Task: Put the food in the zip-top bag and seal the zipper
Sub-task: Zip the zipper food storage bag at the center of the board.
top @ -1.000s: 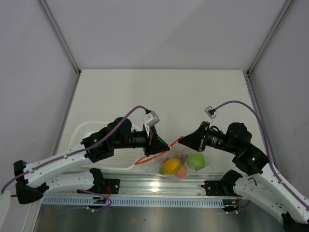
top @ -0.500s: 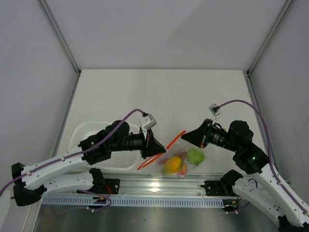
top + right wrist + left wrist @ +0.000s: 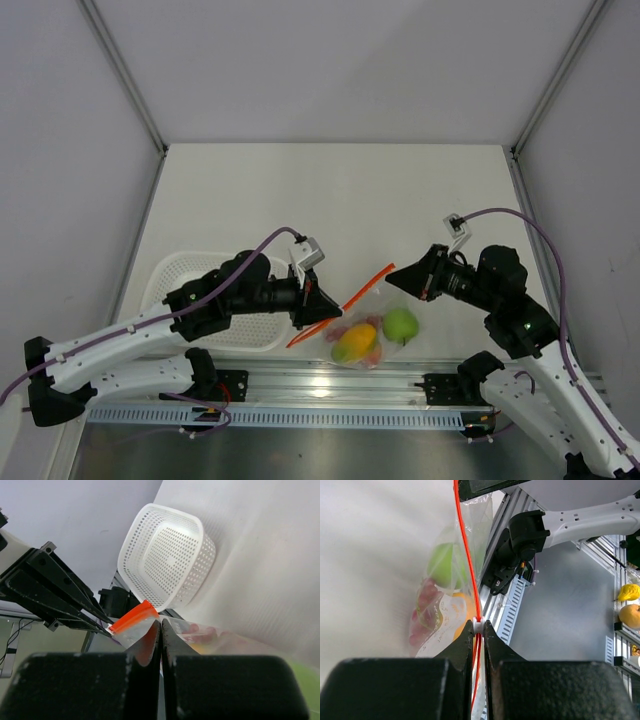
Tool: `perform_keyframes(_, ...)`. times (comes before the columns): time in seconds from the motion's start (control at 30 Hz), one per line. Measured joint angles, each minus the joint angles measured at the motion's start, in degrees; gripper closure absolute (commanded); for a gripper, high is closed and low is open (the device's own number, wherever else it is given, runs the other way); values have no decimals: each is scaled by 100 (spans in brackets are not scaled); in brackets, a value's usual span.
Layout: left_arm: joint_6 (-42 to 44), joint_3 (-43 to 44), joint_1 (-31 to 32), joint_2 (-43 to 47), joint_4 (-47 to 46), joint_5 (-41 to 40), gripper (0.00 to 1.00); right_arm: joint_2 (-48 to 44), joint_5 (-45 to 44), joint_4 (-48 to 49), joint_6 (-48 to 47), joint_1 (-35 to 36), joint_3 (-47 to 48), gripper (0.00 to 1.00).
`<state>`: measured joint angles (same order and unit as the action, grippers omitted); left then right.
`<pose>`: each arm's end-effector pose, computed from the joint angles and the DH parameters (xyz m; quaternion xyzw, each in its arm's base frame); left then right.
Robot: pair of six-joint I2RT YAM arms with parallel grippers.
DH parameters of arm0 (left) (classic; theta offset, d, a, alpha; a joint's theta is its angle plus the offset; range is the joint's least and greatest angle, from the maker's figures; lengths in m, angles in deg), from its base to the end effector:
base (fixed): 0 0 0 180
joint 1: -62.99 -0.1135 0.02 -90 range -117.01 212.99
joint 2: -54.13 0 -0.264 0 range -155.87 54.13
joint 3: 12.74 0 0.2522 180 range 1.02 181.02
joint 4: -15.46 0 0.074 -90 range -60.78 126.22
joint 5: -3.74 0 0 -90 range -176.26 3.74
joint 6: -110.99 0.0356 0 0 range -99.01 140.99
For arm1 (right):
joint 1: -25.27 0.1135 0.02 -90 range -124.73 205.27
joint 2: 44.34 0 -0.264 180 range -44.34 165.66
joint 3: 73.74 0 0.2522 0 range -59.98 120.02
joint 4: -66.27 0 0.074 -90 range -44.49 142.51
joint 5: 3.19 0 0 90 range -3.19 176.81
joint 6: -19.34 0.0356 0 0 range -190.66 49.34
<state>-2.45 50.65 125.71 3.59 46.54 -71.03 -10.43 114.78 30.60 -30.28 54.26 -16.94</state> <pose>0.0838 -0.1829 0.3395 0.3431 0.7302 -0.4752 0.3510 0.1109 0.0806 0.3356 -0.0748 0.7695 0.4999 0.3905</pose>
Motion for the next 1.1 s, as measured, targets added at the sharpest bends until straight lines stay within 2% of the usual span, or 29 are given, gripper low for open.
perform_keyframes(0.67, 2, -120, 0, 107, 236, -2, 99, 81, -317, -850, -380, -741, 37, 100)
perform_keyframes(0.83, 2, -122, 0, 118, 256, 0, 100, 184, 210, -706, -444, -901, 24, 98)
perform_keyframes(0.87, 2, -122, 0, 118, 256, 2, 99, 243, 422, -614, -448, -911, 13, 86)
perform_keyframes(0.93, 2, -122, 0, 118, 256, 4, 99, 378, 785, -483, -487, -914, -2, 79)
perform_keyframes(0.97, 2, -122, 0, 118, 256, 4, 99, 428, 944, -431, -525, -914, -2, 67)
perform_keyframes(1.03, 2, -122, 0, 118, 256, 7, 99, 516, 1191, -350, -601, -914, -7, 55)
perform_keyframes(1.07, 2, -122, 0, 118, 258, 7, 99, 525, 1327, -306, -645, -914, -7, 45)
perform_keyframes(1.1, 2, -122, 0, 118, 256, 15, 99, 520, 1467, -245, -713, -920, -7, 42)
